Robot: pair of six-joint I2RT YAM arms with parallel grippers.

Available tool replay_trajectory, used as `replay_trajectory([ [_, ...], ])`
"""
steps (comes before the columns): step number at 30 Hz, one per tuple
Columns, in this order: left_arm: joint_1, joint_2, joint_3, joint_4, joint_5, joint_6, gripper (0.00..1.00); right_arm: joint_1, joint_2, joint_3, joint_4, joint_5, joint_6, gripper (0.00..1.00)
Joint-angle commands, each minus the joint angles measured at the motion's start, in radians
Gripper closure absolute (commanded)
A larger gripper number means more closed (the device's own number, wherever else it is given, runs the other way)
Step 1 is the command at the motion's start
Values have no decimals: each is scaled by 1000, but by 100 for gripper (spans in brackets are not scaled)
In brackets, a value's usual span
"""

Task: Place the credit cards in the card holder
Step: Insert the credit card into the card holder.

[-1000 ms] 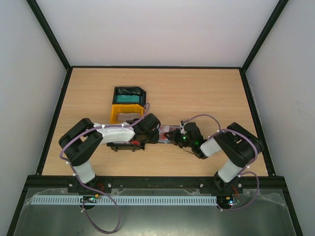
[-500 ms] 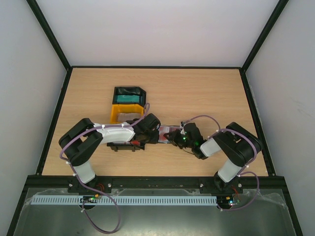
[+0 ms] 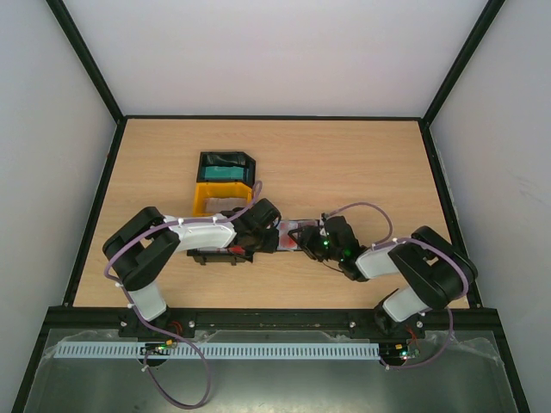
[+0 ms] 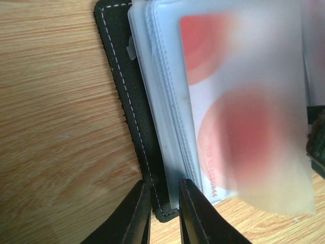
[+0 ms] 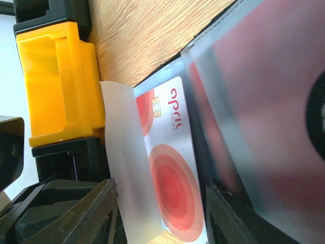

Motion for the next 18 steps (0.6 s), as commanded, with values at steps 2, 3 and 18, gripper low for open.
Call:
replay_trajectory([
  [2, -3, -9, 11, -48, 20, 18, 80, 18, -50, 43, -217, 118, -40, 55],
  [3, -3, -8, 9, -46, 20, 17, 80, 23, -54, 53, -244, 139, -51, 55],
  [18, -4, 1, 5, -37, 22, 19, 80, 102, -16, 173, -376, 222, -151, 73],
])
